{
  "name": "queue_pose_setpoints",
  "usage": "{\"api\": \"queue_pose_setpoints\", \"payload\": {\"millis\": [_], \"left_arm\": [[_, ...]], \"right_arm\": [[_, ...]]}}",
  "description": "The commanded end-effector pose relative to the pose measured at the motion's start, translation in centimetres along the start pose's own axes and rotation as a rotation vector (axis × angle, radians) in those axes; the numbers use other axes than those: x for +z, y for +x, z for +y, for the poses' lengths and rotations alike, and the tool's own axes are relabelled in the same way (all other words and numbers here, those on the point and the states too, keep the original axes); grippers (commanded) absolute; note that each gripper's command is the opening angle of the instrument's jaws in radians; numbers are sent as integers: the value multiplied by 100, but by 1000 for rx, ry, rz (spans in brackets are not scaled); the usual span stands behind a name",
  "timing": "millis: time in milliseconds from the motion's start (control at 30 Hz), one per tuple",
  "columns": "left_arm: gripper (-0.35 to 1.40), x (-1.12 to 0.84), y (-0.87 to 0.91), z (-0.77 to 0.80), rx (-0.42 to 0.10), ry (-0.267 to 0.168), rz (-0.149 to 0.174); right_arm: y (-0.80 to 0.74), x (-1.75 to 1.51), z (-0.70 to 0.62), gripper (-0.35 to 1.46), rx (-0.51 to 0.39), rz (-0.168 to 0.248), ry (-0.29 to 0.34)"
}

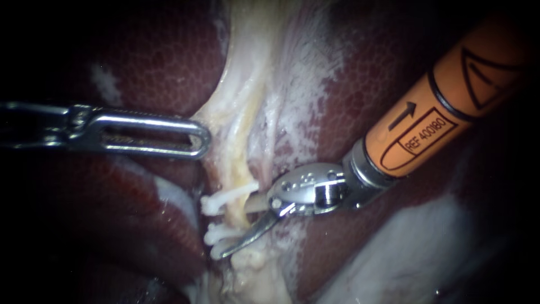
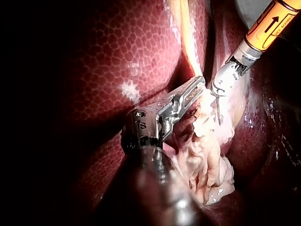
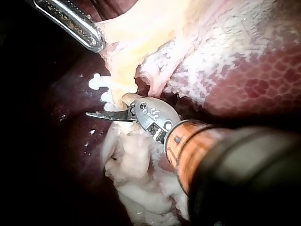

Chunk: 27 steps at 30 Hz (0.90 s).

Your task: Go to the cutting position left tube

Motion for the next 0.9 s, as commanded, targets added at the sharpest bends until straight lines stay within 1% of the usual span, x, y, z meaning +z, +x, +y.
{"api": "queue_pose_setpoints", "payload": {"millis": [33, 67, 233, 300, 667, 833, 900], "left_arm": [[-35, 0, 0, 0, 0, -1, 0], [-35, 0, 0, 0, 0, -1, 0], [-35, 0, 0, 0, 0, -1, 0], [-35, 0, 0, 0, 0, -1, 0], [-35, 0, 0, 0, 0, -1, 0], [-35, 0, 0, 0, 0, -1, 0], [-35, 0, 0, 0, 0, -1, 0]], "right_arm": [[-1, 1, 1, 89, 7, 0, -1], [-1, 2, 2, 84, 13, 0, -2], [-1, 3, 6, 76, 55, 3, -4], [-1, 4, 6, 76, 66, 9, -5], [-2, 4, 7, 73, 89, 11, -5], [-2, 4, 8, 62, 112, 12, -6], [-2, 4, 8, 62, 112, 12, -5]]}}
